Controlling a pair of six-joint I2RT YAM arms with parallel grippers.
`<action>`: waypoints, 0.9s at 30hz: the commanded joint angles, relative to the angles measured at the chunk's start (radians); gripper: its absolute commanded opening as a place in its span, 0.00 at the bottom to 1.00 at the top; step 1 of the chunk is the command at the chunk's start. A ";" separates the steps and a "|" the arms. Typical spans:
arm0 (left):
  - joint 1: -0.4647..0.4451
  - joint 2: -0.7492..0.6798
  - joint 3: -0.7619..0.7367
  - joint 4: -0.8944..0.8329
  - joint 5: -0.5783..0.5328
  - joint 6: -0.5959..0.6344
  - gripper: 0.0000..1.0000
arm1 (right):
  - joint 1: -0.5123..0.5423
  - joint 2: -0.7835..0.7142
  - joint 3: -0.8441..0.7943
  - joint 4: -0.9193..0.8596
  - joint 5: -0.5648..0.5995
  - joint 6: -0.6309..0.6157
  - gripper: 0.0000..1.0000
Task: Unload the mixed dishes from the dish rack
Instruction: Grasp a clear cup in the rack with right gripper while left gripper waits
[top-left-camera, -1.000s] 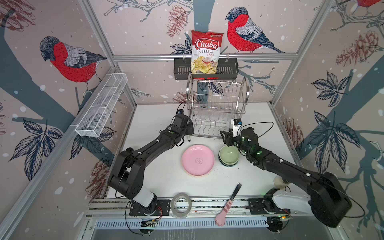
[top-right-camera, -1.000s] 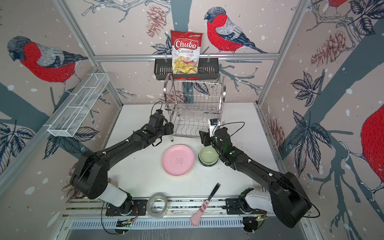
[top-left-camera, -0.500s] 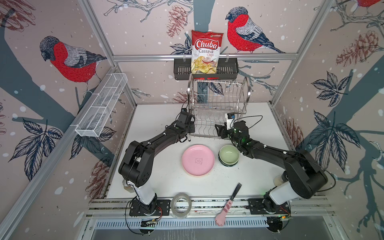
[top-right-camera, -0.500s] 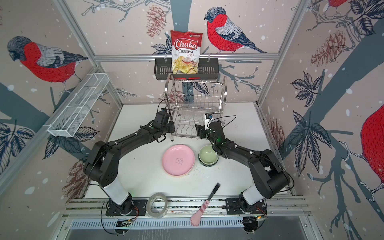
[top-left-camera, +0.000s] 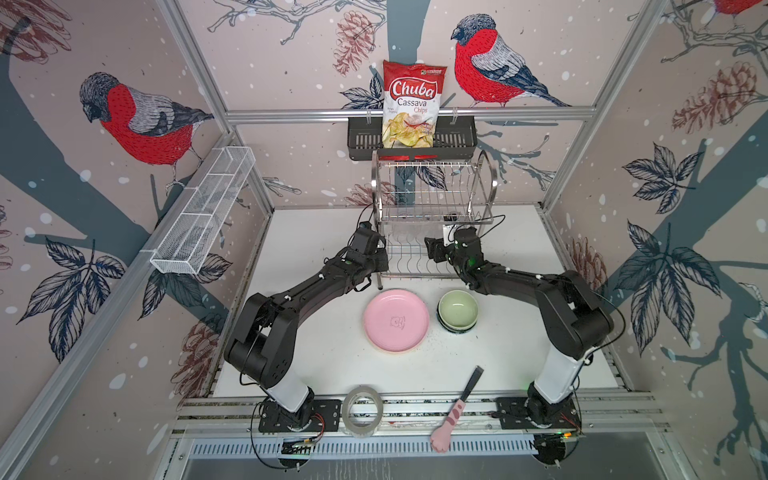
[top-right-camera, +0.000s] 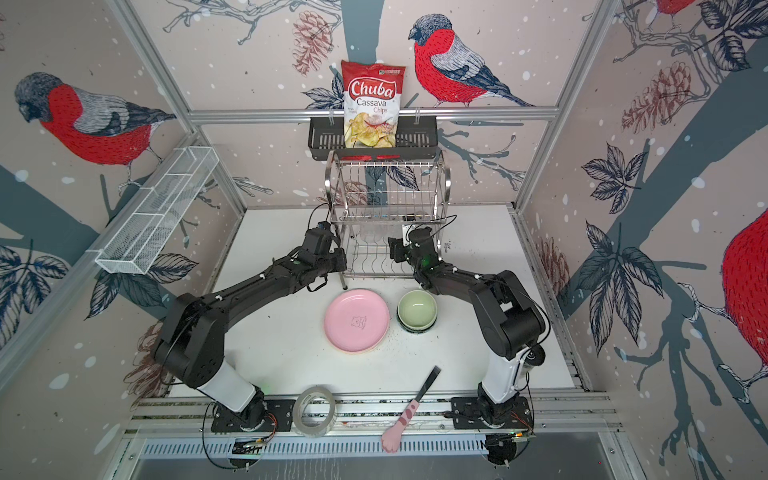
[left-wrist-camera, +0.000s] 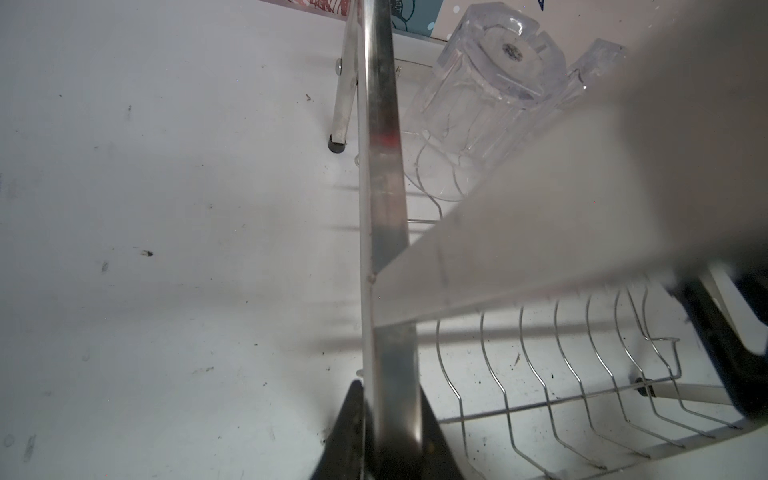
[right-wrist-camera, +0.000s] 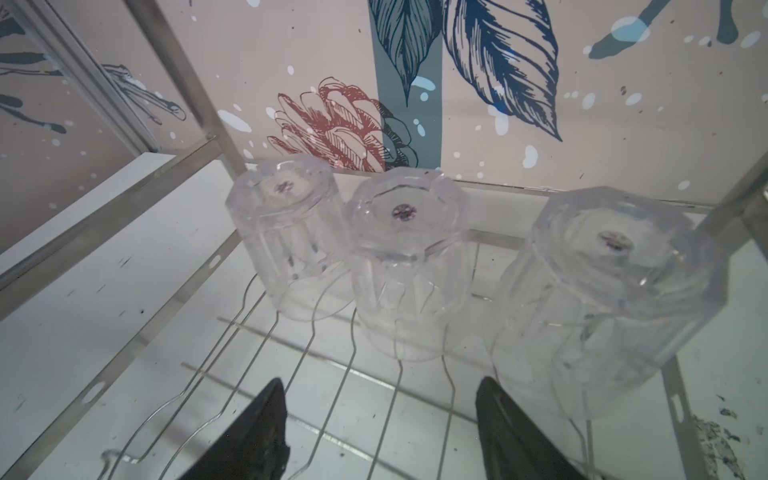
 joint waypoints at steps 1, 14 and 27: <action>0.001 -0.017 -0.023 -0.018 -0.007 -0.032 0.10 | -0.009 0.040 0.048 0.017 0.001 -0.021 0.73; -0.033 0.031 -0.020 0.007 -0.001 -0.045 0.09 | -0.015 0.162 0.187 0.016 -0.017 -0.056 0.98; -0.045 0.004 -0.067 0.013 -0.019 -0.044 0.08 | -0.030 0.326 0.380 0.011 0.124 -0.068 0.98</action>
